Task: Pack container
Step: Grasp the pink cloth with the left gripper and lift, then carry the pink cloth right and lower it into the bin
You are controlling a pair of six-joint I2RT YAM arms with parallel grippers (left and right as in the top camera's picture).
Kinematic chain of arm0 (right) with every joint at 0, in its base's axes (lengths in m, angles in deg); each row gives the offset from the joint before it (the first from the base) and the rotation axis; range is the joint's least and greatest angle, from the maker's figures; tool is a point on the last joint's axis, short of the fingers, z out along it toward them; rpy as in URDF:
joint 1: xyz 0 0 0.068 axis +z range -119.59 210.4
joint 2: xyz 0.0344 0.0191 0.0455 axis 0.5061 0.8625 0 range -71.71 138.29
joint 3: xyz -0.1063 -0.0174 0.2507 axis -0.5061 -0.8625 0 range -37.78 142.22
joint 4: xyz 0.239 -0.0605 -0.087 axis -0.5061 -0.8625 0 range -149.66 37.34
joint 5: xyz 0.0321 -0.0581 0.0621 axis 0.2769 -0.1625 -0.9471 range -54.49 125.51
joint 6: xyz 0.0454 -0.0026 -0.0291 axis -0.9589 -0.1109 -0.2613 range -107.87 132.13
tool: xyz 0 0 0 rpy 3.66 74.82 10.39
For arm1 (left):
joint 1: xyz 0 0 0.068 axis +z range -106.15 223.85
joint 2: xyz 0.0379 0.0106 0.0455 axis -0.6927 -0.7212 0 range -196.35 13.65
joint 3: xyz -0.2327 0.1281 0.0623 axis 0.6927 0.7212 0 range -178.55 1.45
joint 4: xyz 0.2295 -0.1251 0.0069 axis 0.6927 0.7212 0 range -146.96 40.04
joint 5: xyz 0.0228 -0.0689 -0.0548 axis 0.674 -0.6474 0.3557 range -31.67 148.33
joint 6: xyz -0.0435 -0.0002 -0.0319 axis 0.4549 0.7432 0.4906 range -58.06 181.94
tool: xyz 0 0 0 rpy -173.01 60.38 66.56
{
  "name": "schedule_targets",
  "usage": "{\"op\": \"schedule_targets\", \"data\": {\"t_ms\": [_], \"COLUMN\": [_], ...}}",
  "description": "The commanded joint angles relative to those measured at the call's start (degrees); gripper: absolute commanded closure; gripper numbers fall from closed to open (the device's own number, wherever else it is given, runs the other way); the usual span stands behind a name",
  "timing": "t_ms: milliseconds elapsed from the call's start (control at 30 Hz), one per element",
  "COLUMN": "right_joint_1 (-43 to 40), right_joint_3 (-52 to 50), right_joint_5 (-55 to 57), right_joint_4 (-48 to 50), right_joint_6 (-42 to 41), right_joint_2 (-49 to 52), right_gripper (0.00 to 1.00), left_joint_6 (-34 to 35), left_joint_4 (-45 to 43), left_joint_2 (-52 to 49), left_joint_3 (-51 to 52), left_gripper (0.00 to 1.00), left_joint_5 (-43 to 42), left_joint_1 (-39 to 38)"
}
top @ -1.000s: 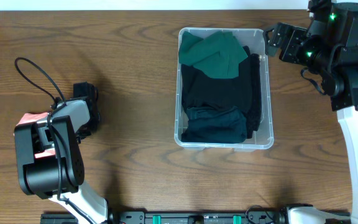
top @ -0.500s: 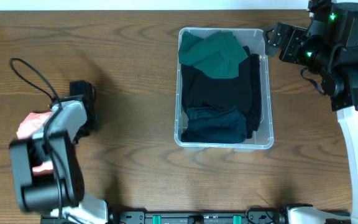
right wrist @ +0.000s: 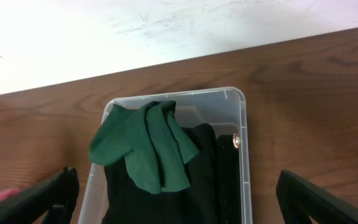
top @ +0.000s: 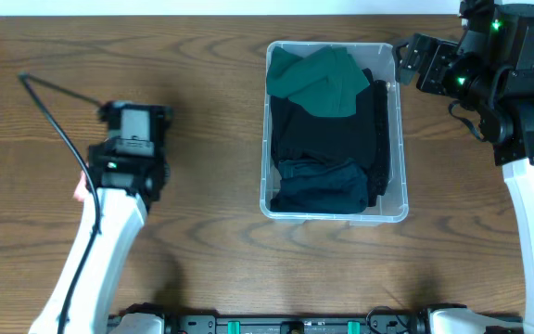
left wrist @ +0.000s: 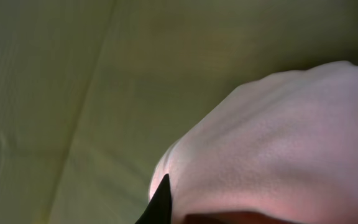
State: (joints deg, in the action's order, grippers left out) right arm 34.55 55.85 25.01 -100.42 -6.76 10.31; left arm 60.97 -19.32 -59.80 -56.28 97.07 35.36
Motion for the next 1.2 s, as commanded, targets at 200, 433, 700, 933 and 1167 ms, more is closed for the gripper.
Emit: {"op": "schedule_targets", "data": {"t_ms": [200,433,700,933,1167], "right_joint_1": [-0.4,-0.4,-0.4,-0.4,-0.4], "right_joint_3": [0.1,0.1,0.1,0.1,0.1], "right_joint_5": [0.1,0.1,0.1,0.1,0.1], "right_joint_4": [0.0,0.0,0.0,0.0,0.0], "right_joint_6": [-0.4,-0.4,-0.4,-0.4,-0.4], "right_joint_2": [-0.3,-0.3,-0.3,-0.3,-0.3], "right_gripper": [0.01,0.01,0.01,0.01,0.01], "left_joint_6": [-19.4,-30.9,-31.1,-25.7,-25.8], "left_joint_4": [-4.9,-15.6,-16.0,-15.4,-19.4], "left_joint_2": [4.9,5.0,2.0,-8.8,-17.9], "left_joint_3": [-12.9,-15.5,-15.5,-14.8,-14.8], "left_gripper": [0.94,0.94,0.94,0.94,0.94], "left_joint_5": [0.8,-9.2,-27.2,-29.3,-26.9], "left_joint_1": [-16.5,-28.6,-37.3,-40.2,-42.5]}}
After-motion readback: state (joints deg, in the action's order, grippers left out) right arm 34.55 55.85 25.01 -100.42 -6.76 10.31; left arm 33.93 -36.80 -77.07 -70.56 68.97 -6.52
